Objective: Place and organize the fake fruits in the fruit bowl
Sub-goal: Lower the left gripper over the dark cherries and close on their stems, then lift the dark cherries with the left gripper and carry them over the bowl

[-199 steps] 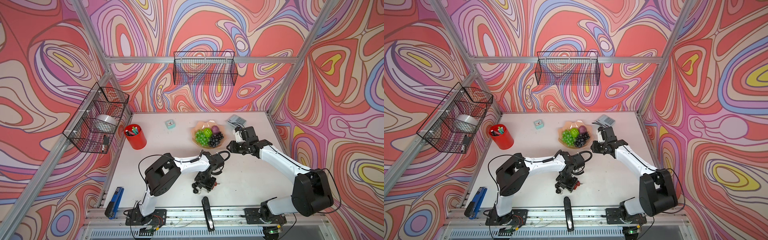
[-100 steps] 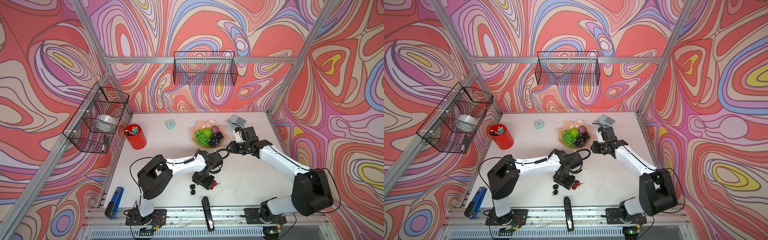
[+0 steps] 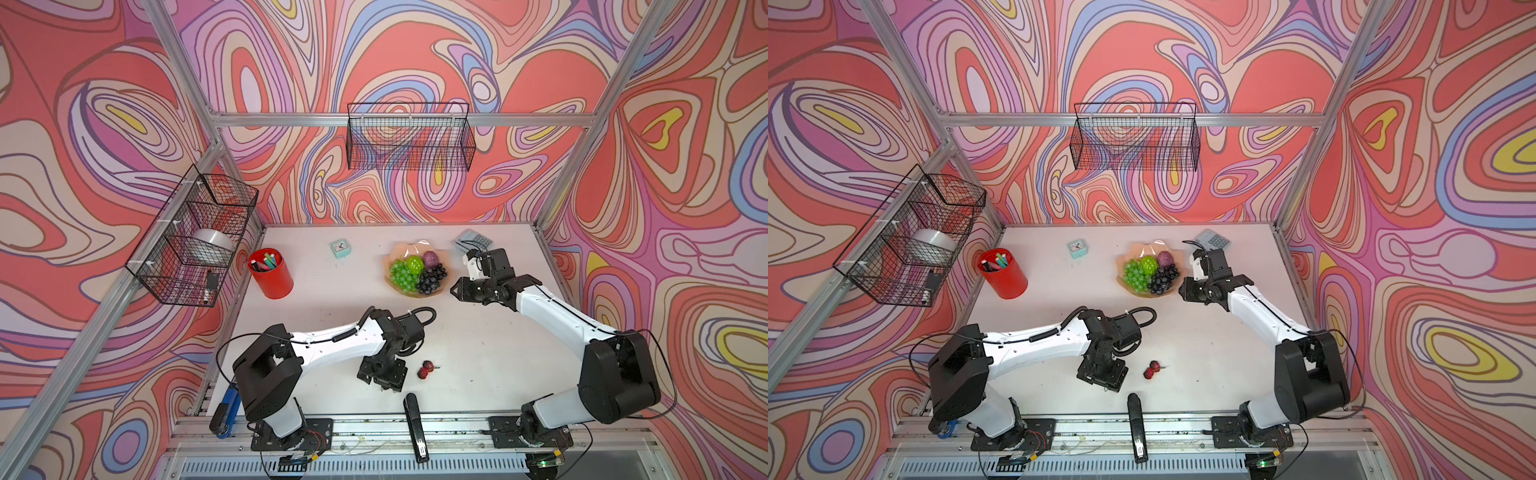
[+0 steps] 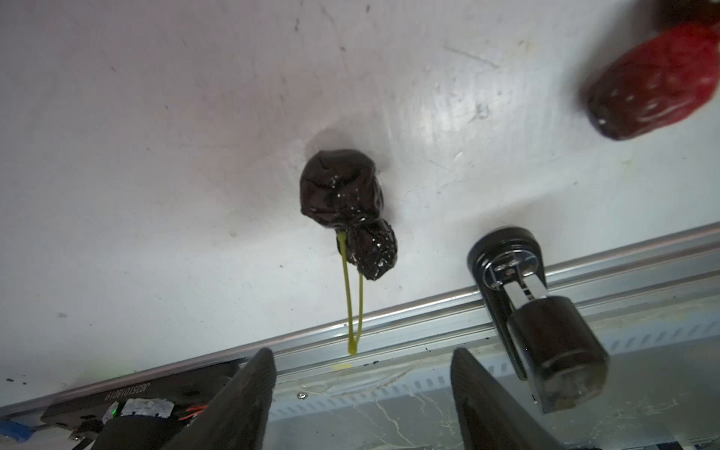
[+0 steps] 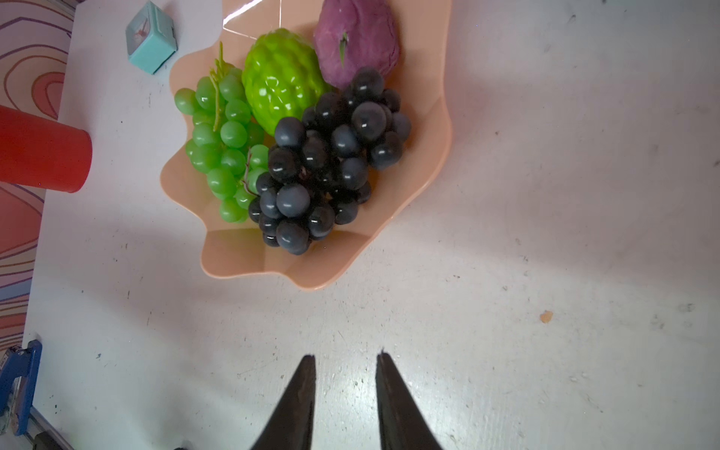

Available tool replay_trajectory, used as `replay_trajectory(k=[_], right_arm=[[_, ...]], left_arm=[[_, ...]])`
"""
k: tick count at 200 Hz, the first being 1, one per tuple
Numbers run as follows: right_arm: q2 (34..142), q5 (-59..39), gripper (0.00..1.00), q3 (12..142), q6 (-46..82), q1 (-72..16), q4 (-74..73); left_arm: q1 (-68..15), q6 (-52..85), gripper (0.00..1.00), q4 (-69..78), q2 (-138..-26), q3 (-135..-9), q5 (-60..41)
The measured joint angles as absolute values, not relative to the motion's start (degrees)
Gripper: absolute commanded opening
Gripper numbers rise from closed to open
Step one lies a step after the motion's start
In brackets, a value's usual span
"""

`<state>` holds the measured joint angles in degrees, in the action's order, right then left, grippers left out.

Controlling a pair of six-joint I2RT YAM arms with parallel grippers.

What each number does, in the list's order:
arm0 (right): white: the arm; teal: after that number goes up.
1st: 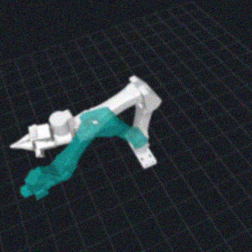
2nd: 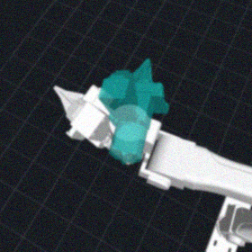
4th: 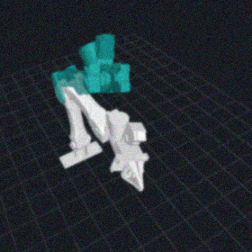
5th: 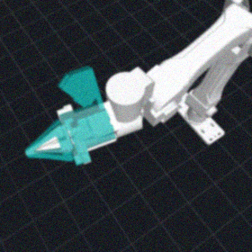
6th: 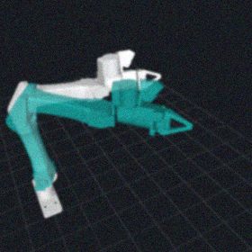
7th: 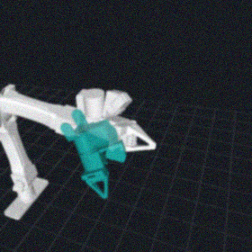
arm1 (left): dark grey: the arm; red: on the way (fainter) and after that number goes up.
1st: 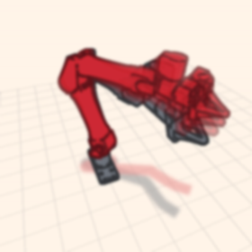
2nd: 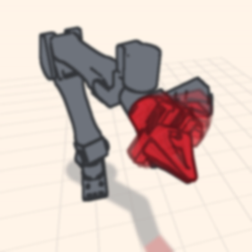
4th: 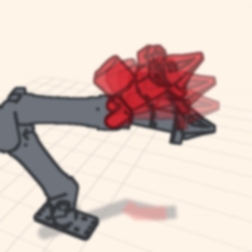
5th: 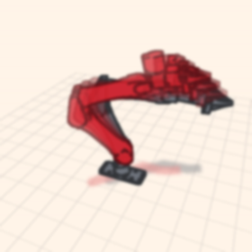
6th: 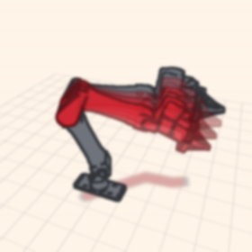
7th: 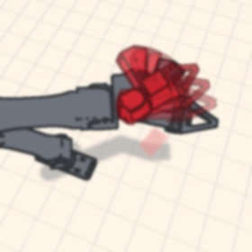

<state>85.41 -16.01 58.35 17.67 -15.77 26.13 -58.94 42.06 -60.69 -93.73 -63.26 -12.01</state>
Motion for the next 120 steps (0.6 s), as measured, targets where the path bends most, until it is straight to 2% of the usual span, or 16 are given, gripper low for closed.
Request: replay_trajectory(k=[40, 74, 120], right_arm=[[86.28, -16.43, 0.29, 58.35, 17.67, -15.77, 26.11], [86.28, -16.45, 0.29, 58.28, 17.67, -15.77, 26.09], [86.28, -16.84, 0.28, 58.19, 17.69, -15.77, 25.91]], left_arm=[[-58.94, 43.51, 0.57, -58.26, -93.89, -61.95, -13.91], [-58.94, 44.10, 0.34, -56.38, -94.21, -61.71, -14.55], [-58.94, 44.23, 0.30, -55.22, -94.72, -60.66, -14.87]])
